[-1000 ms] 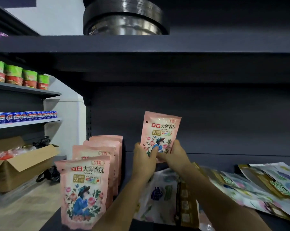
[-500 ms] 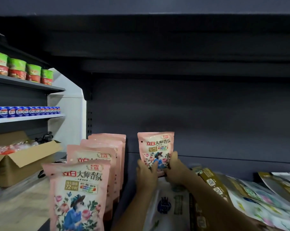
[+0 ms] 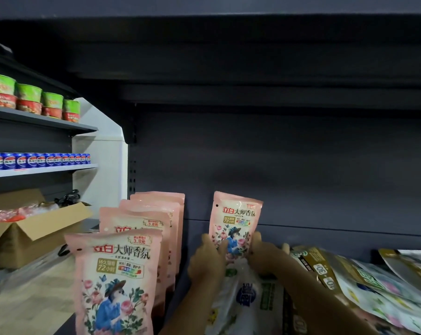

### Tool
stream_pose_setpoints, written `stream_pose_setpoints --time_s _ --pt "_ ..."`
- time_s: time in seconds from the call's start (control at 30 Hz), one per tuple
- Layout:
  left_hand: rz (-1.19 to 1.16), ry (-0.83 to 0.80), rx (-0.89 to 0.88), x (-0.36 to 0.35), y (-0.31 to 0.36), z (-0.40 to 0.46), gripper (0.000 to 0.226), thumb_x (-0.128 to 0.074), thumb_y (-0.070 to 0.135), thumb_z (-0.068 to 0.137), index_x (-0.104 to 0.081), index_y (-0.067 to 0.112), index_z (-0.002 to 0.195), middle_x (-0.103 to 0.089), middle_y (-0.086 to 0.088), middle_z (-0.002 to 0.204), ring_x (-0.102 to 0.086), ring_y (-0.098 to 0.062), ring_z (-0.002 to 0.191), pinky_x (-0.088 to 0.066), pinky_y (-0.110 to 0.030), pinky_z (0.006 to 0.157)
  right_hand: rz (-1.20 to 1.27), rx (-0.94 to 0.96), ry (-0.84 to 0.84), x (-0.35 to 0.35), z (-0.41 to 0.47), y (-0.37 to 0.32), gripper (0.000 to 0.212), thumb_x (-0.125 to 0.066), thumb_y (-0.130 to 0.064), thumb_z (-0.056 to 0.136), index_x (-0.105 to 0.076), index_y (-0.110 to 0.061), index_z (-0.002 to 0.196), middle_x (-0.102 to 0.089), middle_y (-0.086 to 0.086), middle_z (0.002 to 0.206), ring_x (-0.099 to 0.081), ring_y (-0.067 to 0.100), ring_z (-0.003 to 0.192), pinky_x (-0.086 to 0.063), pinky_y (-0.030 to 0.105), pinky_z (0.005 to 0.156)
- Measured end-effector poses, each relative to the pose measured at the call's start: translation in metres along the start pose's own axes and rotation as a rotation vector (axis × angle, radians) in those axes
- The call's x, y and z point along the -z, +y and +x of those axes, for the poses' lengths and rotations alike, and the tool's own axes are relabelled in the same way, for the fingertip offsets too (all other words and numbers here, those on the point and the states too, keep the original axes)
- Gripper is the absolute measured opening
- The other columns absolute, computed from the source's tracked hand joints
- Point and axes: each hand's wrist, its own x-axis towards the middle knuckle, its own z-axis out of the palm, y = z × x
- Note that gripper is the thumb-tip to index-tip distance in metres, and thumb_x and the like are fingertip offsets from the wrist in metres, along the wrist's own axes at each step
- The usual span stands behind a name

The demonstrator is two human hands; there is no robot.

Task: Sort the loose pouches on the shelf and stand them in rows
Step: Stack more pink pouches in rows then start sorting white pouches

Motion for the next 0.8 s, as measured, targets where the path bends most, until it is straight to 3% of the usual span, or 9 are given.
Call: stream_pose_setpoints --time_s 0.13,0.33,0.57,0.8 --pt "0.039 0.0 -0.015 -0.001 -0.001 -0.002 0.043 -0.039 0.049 0.094 -0.043 0.014 0.118 -0.056 -0.006 0.121 -0.058 -0.026 0.108 -0.044 -0.032 0.075 -0.052 0.009 0.01 0.0 -0.002 0.001 0.041 -0.042 -0.022 0.093 -0.026 -0.017 0.13 -0.053 0.013 0.133 -0.04 0.03 0.132 -0.005 0.054 0.113" --pt "-0.151 -0.001 -0.009 -0.001 -0.001 -0.003 0.04 -0.058 0.032 0.09 -0.046 0.003 0.115 -0.059 -0.012 0.12 -0.06 -0.024 0.106 -0.045 -0.027 0.071 -0.088 0.039 0.017 -0.004 0.001 0.007 0.04 -0.041 -0.02 0.092 -0.026 -0.022 0.129 -0.051 0.013 0.136 -0.034 0.031 0.134 -0.007 0.057 0.112" --pt "-0.211 -0.009 -0.014 0.0 0.0 -0.008 0.037 -0.057 0.027 0.091 -0.047 0.001 0.116 -0.058 -0.012 0.12 -0.06 -0.023 0.107 -0.041 -0.02 0.067 -0.182 0.098 0.001 0.003 -0.01 0.011 0.037 -0.036 -0.024 0.096 -0.034 -0.02 0.133 -0.043 0.011 0.143 -0.029 0.029 0.137 -0.009 0.056 0.111" --pt "-0.256 -0.028 -0.002 -0.004 0.003 -0.009 0.036 -0.057 0.026 0.091 -0.046 0.003 0.116 -0.059 -0.011 0.121 -0.061 -0.022 0.107 -0.046 -0.023 0.071 -0.166 0.103 -0.009 0.008 -0.016 0.012 0.039 -0.038 -0.026 0.096 -0.033 -0.019 0.134 -0.044 0.009 0.143 -0.03 0.028 0.137 -0.009 0.054 0.112"
